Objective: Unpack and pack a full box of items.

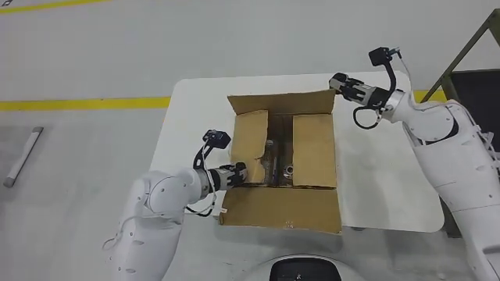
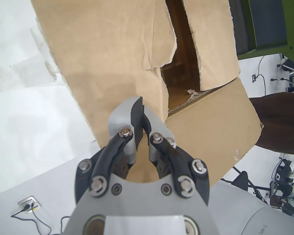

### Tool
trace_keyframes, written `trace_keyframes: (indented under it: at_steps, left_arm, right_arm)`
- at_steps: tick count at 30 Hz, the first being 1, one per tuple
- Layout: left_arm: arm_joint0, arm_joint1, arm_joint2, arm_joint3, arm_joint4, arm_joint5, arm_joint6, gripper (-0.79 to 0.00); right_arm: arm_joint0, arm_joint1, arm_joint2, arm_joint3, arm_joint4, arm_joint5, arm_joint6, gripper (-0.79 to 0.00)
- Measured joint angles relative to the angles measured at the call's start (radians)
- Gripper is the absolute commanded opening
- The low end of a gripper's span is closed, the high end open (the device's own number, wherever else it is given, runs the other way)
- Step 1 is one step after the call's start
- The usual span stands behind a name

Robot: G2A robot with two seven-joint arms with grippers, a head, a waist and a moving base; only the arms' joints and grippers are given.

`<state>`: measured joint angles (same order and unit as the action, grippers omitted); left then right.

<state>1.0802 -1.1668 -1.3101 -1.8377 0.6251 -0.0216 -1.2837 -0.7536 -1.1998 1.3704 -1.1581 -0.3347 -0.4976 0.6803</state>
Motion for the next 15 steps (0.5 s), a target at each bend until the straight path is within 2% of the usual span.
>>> trace_keyframes:
  at_steps: [1, 3, 4, 5, 6, 11, 15]
  left_arm:
    - [-0.003, 0.001, 0.003, 0.001, 0.000, 0.003, -0.002, -0.668]
    - [-0.007, 0.002, 0.008, 0.005, 0.005, 0.005, -0.004, -0.671]
    - [-0.009, 0.003, 0.010, 0.006, 0.009, 0.007, -0.004, -0.613]
    - [-0.010, 0.004, 0.011, 0.007, 0.015, 0.008, -0.004, -0.403]
    - [-0.010, 0.006, 0.011, 0.008, 0.023, 0.010, 0.000, 0.000]
    - [-0.008, 0.013, -0.025, 0.002, 0.017, 0.034, 0.005, 0.000]
    - [0.002, 0.024, -0.107, 0.002, -0.046, 0.087, -0.029, 0.000]
  right_arm:
    - [-0.002, 0.001, 0.001, -0.006, 0.002, 0.001, 0.005, -0.785]
    - [-0.010, 0.004, 0.002, -0.022, 0.016, -0.001, 0.020, -0.785]
    - [-0.015, 0.006, 0.000, -0.029, 0.017, -0.004, 0.032, -0.785]
    - [-0.019, 0.007, -0.002, -0.036, 0.012, -0.009, 0.045, -0.785]
    - [-0.028, 0.010, -0.006, -0.045, 0.004, -0.019, 0.060, -0.785]
    - [-0.053, 0.018, -0.012, -0.062, -0.016, -0.044, 0.085, -0.785]
    - [-0.071, 0.024, -0.015, -0.086, -0.008, -0.056, 0.097, -0.785]
